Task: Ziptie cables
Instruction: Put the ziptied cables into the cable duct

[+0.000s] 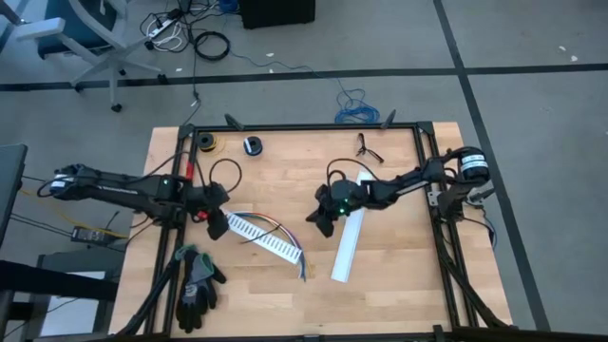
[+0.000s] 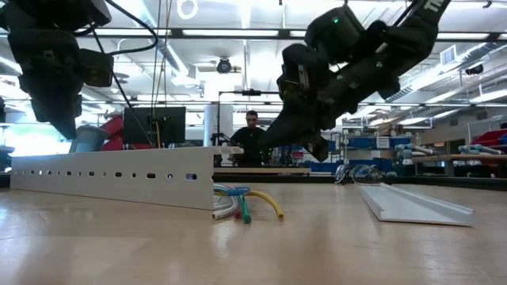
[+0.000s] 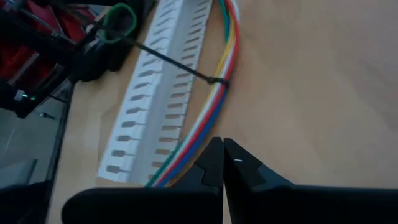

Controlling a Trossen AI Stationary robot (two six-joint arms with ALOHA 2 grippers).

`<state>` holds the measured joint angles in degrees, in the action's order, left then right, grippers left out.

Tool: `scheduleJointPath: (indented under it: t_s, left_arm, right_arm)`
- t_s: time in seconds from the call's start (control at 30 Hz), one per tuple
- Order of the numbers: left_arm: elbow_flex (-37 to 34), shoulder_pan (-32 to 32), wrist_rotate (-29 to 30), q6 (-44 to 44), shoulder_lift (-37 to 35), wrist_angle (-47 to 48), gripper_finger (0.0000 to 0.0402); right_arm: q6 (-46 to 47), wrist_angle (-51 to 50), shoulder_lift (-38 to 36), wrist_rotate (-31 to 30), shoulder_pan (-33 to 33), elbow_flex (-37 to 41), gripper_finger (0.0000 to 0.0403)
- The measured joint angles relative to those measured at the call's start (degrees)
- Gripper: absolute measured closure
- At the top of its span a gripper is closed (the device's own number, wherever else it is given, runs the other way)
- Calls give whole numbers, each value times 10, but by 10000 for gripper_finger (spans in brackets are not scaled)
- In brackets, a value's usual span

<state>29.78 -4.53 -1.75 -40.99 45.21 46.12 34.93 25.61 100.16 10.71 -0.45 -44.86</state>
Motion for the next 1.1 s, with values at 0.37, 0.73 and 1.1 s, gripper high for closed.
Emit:
scheduleJointPath:
  t_s: [0.37, 0.73, 1.1]
  left_arm:
    - [0, -160, 56, -188, 98, -67, 383]
    - [0, -208, 76, -298, 286, -197, 383]
    - [18, -209, 132, -332, 322, -215, 383]
  right_arm:
    - [-42, -31, 0, 64, -35, -28, 403]
    - [-127, -141, 98, 151, -70, -172, 403]
    - [-157, -255, 257, 274, -70, -388, 403]
